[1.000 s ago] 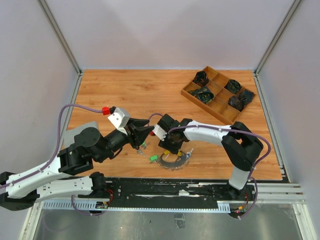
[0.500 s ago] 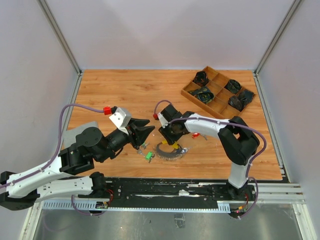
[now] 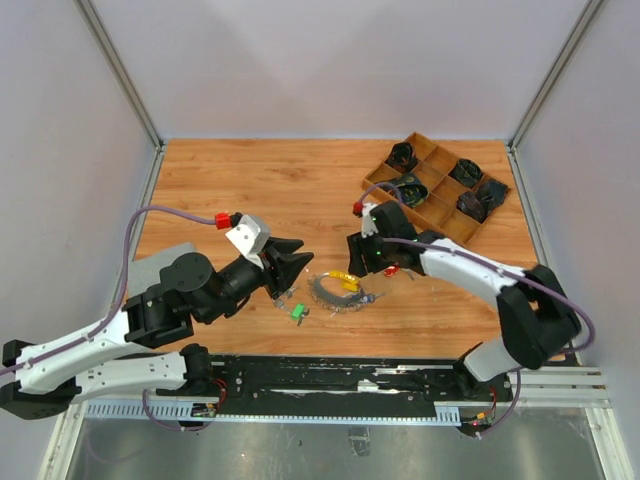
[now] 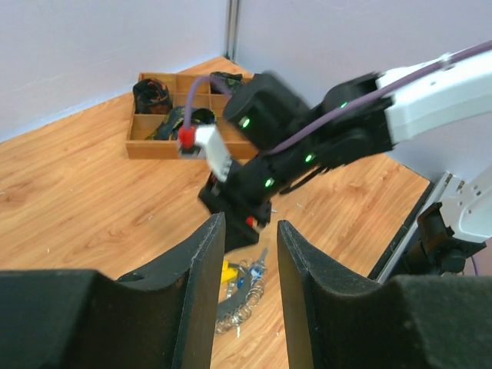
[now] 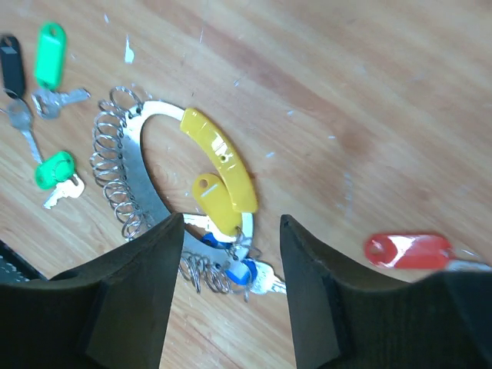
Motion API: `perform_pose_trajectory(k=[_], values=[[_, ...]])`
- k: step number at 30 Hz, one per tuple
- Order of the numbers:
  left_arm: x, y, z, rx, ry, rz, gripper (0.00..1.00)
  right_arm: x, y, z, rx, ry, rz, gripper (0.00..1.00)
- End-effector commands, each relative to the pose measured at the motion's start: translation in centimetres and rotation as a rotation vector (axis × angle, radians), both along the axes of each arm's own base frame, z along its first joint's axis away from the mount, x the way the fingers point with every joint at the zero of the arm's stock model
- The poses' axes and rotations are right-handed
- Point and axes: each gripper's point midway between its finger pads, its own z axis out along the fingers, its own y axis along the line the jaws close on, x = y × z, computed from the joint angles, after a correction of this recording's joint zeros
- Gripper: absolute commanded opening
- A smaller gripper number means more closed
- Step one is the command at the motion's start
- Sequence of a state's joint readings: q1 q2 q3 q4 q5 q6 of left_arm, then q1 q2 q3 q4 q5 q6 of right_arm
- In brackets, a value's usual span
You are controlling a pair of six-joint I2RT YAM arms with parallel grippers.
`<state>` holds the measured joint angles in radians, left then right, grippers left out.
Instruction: Put the keys on the keyring
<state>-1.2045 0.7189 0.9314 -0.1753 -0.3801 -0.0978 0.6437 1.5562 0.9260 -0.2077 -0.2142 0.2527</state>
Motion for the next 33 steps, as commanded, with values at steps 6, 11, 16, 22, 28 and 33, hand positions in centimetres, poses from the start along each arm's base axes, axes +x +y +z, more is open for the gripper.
perform_pose_trajectory(k=[6, 11, 16, 22, 28, 33], values=[[0.3, -1.1, 0.9, -0.017, -0.014, -0.012, 0.39, -3.7, -5.7, 0.7, 0.046, 0.109, 0.010, 0.44], [0.5, -1.8, 0.8, -0.007, -0.014, -0.020, 0.39, -5.7, -5.5, -0.8, 0.073, 0.186, 0.033, 0.42], [0.4, -1.9, 0.9, -0.003, -0.015, -0.026, 0.39, -6.0, -5.0, -1.8, 0.098, 0.218, 0.042, 0.37], [0.4, -1.6, 0.8, -0.011, -0.010, -0.021, 0.39, -6.1, -4.8, -2.7, 0.100, 0.240, 0.045, 0.33], [0.3, -1.5, 0.7, -0.010, -0.008, -0.022, 0.39, -5.9, -4.8, -3.3, 0.092, 0.245, 0.042, 0.30], [0.3, -1.3, 0.7, -0.011, -0.005, -0.019, 0.39, -5.9, -4.8, -3.6, 0.089, 0.257, 0.039, 0.29]])
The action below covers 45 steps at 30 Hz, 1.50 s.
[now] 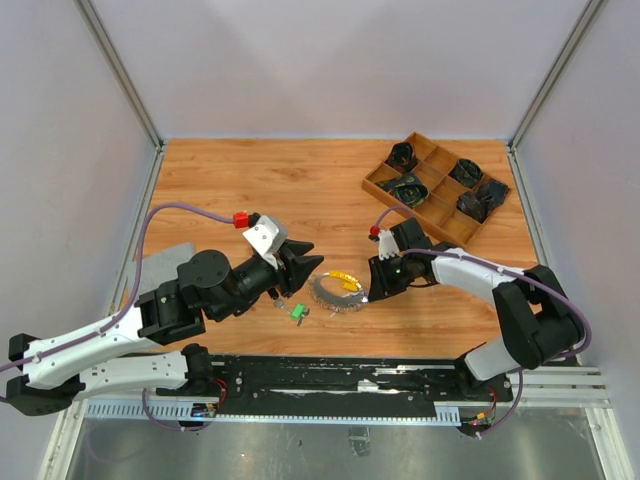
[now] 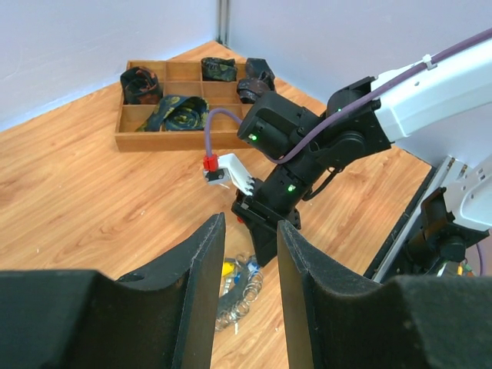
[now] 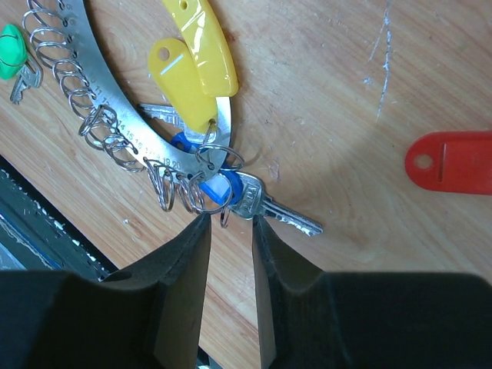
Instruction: Put the keys on the keyring
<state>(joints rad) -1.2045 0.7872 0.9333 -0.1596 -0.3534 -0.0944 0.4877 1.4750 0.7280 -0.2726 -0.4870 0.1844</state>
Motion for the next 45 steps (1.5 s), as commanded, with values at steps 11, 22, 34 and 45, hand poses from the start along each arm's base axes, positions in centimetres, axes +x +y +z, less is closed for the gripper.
perform_pose_trajectory(k=[11, 22, 34, 45], values=[[0.0, 0.8, 2.2, -0.066, -0.016, 0.012, 0.39, -0.4, 0.5, -1.0, 0.029, 0.043, 0.007, 0.26], [-0.1, 0.9, 2.0, -0.069, -0.012, 0.011, 0.39, -0.8, 1.1, -0.8, 0.055, 0.044, 0.017, 0.17], [-0.1, 0.9, 2.0, -0.069, -0.011, 0.012, 0.39, -0.7, 1.6, -1.4, 0.062, 0.046, 0.001, 0.22], [0.0, 0.9, 2.0, -0.066, -0.011, 0.015, 0.39, 0.2, 1.5, 0.7, 0.069, -0.044, -0.010, 0.01]])
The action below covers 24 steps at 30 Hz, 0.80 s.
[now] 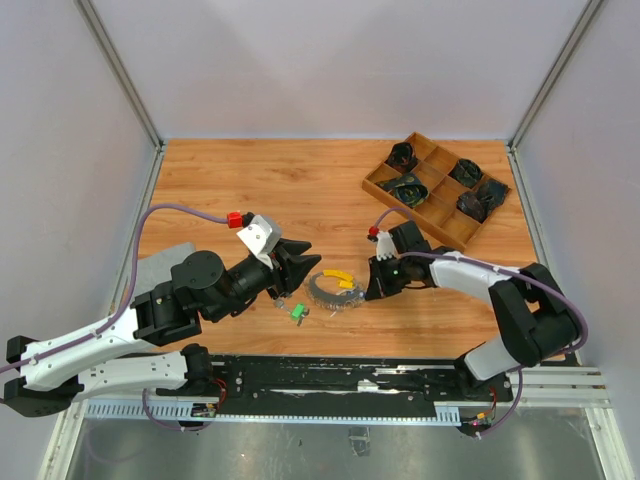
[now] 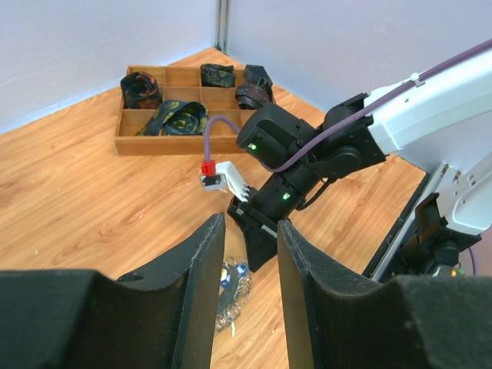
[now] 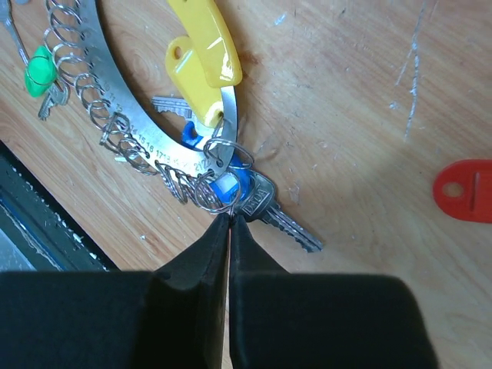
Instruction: Put the keys on the keyring
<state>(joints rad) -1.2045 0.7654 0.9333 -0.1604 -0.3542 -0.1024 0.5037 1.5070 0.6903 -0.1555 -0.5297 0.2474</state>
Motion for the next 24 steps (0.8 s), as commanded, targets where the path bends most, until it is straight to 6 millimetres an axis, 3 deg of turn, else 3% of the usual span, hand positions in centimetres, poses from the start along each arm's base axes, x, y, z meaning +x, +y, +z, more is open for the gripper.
perform_pose_trajectory(k=[1, 9, 15, 24], values=[[0.2, 0.4, 1.4, -0.042, -0.010, 0.014, 0.39, 0.3, -0.2, 1.8, -0.002, -0.074, 0.003, 0.01], [0.2, 0.1, 1.2, -0.038, -0.007, 0.006, 0.39, 0.4, -1.9, 5.0, -0.067, -0.185, 0.051, 0.01], [0.2, -0.3, 1.0, -0.026, -0.010, -0.001, 0.39, -0.1, -2.1, 6.9, -0.062, -0.212, 0.083, 0.00], [-0.2, -2.0, -0.2, 0.020, -0.015, -0.066, 0.39, -1.2, -1.6, 12.1, 0.009, -0.270, 0.182, 0.00]])
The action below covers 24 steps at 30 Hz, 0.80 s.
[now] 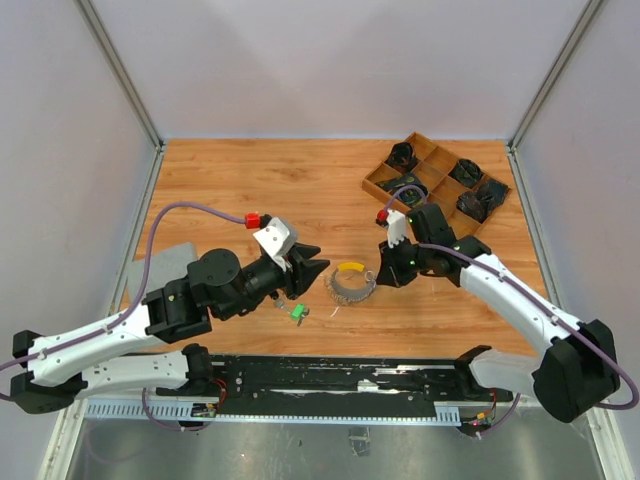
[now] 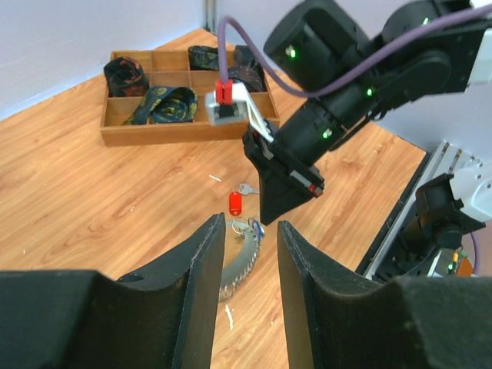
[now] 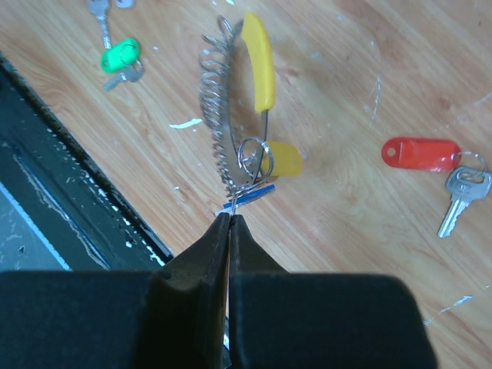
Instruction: Put the keys on the keyring
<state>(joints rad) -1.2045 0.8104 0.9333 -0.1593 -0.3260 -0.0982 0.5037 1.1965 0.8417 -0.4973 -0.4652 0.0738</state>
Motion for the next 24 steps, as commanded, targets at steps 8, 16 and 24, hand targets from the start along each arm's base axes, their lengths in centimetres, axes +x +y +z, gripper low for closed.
perform_pose_trajectory(k=[8, 16, 24], values=[[-1.0, -1.7, 0.6, -0.035, -0.057, -0.105, 0.49, -2.1, 2.0, 8.5, 0.182, -0.086, 0.139, 0.01], [-1.4, -3.3, -1.3, -0.027, -0.046, -0.159, 0.54, -2.0, 2.5, 14.2, 0.277, -0.187, 0.115, 0.01], [-1.8, -4.0, -2.0, -0.033, -0.048, -0.198, 0.54, -2.1, 1.9, 18.1, 0.310, -0.291, 0.095, 0.01]])
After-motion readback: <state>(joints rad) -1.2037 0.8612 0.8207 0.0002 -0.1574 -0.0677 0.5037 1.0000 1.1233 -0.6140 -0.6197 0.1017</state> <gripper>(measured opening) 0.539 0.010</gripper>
